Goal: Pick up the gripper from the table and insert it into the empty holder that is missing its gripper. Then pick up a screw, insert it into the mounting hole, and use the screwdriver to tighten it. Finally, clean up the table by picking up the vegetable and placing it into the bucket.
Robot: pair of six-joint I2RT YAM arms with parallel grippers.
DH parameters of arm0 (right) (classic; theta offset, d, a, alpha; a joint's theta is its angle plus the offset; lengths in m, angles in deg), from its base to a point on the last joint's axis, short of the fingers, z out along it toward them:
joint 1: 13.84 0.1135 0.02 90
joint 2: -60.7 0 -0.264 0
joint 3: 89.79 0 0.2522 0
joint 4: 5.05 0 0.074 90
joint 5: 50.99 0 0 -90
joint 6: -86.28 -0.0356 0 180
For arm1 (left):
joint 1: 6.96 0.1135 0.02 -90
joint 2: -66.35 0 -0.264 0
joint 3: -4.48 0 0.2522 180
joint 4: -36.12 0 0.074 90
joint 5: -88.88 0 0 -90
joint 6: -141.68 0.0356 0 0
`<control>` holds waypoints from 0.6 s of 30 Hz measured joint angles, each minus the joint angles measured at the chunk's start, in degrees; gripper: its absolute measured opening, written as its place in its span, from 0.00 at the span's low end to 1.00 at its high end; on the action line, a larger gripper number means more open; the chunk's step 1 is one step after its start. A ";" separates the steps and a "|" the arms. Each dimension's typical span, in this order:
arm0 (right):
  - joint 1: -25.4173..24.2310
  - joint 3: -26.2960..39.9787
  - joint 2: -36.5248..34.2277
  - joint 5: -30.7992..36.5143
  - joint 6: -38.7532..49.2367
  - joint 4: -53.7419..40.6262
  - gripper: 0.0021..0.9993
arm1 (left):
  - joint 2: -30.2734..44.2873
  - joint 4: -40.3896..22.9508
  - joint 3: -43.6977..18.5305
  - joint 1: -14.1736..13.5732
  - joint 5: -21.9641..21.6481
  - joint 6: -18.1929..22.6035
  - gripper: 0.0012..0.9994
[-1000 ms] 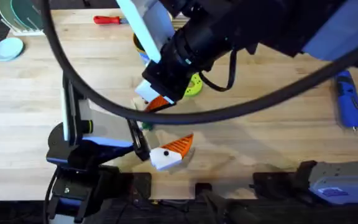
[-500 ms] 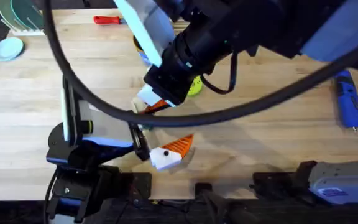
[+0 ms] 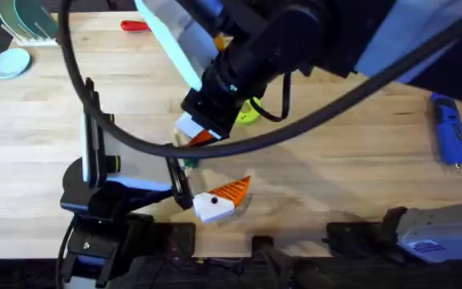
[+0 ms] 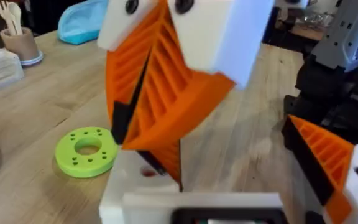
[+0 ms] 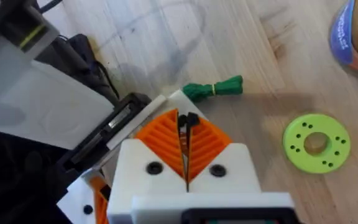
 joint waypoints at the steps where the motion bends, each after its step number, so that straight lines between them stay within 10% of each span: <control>1: 0.00 0.00 0.00 0.00 0.00 0.00 0.00 | 0.00 0.00 0.00 0.00 0.00 0.00 0.99; 18: 0.00 0.00 0.00 0.24 0.39 2.05 0.00 | 0.01 0.01 0.00 0.00 -0.02 0.24 0.99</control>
